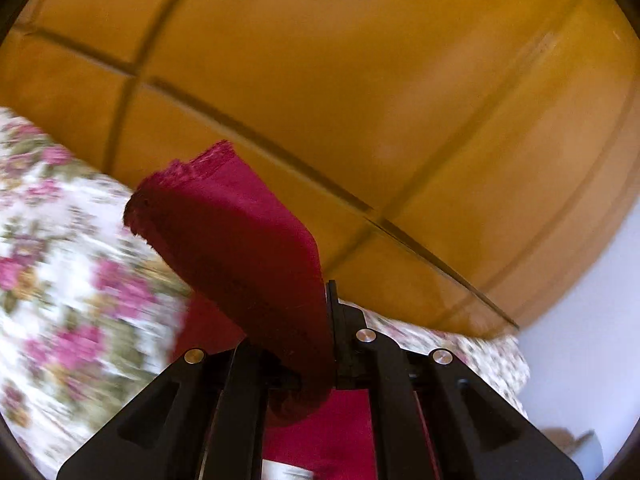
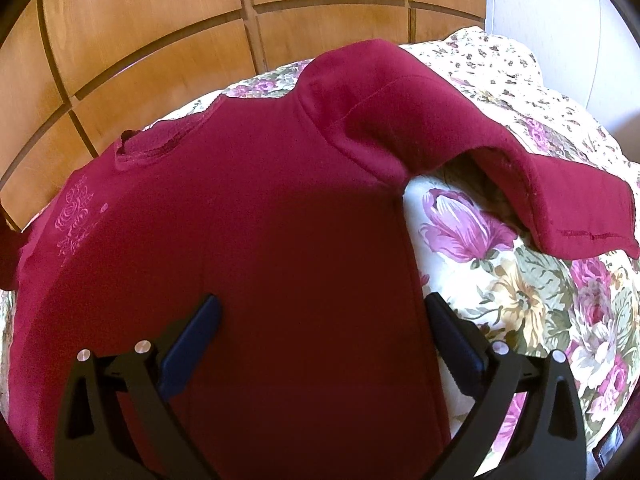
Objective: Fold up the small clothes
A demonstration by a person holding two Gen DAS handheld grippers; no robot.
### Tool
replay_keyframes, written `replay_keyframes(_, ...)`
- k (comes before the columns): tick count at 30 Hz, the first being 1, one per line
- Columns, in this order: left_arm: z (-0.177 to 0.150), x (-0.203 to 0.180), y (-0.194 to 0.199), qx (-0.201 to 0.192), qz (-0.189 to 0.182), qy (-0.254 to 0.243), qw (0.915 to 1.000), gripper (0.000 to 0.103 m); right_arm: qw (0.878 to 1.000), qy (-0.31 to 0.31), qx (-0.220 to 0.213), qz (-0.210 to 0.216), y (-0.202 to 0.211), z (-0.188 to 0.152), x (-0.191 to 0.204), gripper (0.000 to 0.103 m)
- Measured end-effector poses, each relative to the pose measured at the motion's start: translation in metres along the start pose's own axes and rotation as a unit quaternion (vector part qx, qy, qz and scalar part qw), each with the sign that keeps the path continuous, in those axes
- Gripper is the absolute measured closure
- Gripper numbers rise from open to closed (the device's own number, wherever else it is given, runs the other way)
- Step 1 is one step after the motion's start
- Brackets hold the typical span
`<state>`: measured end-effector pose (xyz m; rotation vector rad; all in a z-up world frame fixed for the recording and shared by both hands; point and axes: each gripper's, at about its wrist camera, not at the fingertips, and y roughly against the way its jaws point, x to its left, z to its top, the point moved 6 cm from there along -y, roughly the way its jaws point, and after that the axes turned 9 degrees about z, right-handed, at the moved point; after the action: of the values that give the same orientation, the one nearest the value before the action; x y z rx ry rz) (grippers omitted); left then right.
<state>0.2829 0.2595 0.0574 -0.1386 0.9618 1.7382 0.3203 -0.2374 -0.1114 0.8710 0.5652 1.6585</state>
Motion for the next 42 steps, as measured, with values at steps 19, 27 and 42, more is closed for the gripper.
replay_keyframes(19, -0.212, -0.221, -0.062, 0.13, -0.105, -0.224, 0.96, 0.099, 1.0, -0.009, 0.01, -0.003, -0.005, -0.001, -0.002, 0.002)
replay_keyframes(27, -0.268, -0.24, -0.063, 0.143, -0.132, -0.299, 0.9342, 0.015, 1.0, -0.019, 0.006, 0.01, -0.004, 0.0, -0.004, 0.002)
replay_keyframes(42, -0.206, -0.049, -0.025, 0.054, 0.068, -0.077, 0.9932, 0.011, 0.994, -0.078, -0.059, 0.057, 0.041, 0.036, -0.022, 0.011)
